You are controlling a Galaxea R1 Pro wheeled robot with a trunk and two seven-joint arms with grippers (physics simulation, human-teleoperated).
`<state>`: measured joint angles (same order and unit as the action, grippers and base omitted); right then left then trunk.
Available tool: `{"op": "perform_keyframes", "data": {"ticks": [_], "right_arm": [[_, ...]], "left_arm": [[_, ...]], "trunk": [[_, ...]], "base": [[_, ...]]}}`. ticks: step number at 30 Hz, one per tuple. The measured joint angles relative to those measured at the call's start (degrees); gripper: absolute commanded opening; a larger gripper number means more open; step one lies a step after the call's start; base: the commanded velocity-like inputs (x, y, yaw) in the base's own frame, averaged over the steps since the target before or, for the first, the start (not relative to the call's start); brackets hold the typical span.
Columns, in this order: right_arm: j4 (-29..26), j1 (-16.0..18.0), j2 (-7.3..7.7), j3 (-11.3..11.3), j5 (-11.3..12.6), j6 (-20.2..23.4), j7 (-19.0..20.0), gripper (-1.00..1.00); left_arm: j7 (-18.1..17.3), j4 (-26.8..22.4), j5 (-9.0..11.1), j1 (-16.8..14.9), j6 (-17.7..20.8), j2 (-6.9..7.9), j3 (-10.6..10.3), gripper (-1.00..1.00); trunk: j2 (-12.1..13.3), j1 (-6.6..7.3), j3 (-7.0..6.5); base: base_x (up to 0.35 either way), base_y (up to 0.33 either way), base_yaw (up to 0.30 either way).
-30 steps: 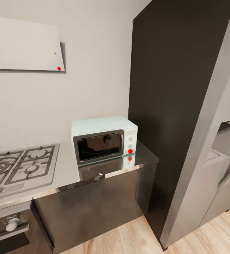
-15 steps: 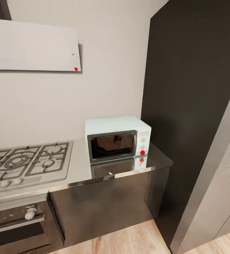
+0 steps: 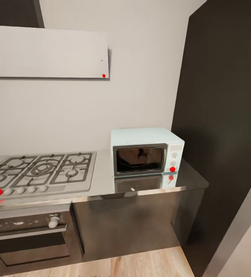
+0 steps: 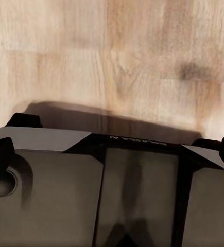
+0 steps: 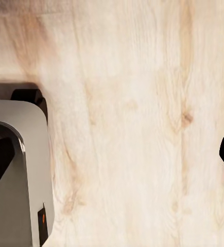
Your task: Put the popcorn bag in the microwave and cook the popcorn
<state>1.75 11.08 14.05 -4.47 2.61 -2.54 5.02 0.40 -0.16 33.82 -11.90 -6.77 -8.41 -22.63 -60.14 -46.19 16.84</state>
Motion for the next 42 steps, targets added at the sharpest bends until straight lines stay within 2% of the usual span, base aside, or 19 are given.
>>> {"op": "perform_keyframes", "data": {"ticks": [16,25,42], "right_arm": [[0.00,0.00,-0.08,0.00,-0.03,0.07,0.03,1.00],[0.00,0.00,0.00,0.00,-0.12,0.19,0.14,1.00],[0.00,0.00,0.09,0.00,-0.08,0.16,0.11,1.00]], "left_arm": [[0.00,0.04,0.00,0.00,0.02,0.00,0.02,1.00],[0.42,0.02,0.08,-0.01,0.02,-0.05,0.08,1.00],[0.56,0.02,0.20,0.00,0.04,0.00,0.11,1.00]], "trunk": [[0.00,0.00,0.00],[-0.01,0.00,0.00],[0.00,0.00,0.00]], "base": [[0.000,0.000,0.261],[0.000,-0.022,0.020],[0.000,-0.262,0.000]]}}
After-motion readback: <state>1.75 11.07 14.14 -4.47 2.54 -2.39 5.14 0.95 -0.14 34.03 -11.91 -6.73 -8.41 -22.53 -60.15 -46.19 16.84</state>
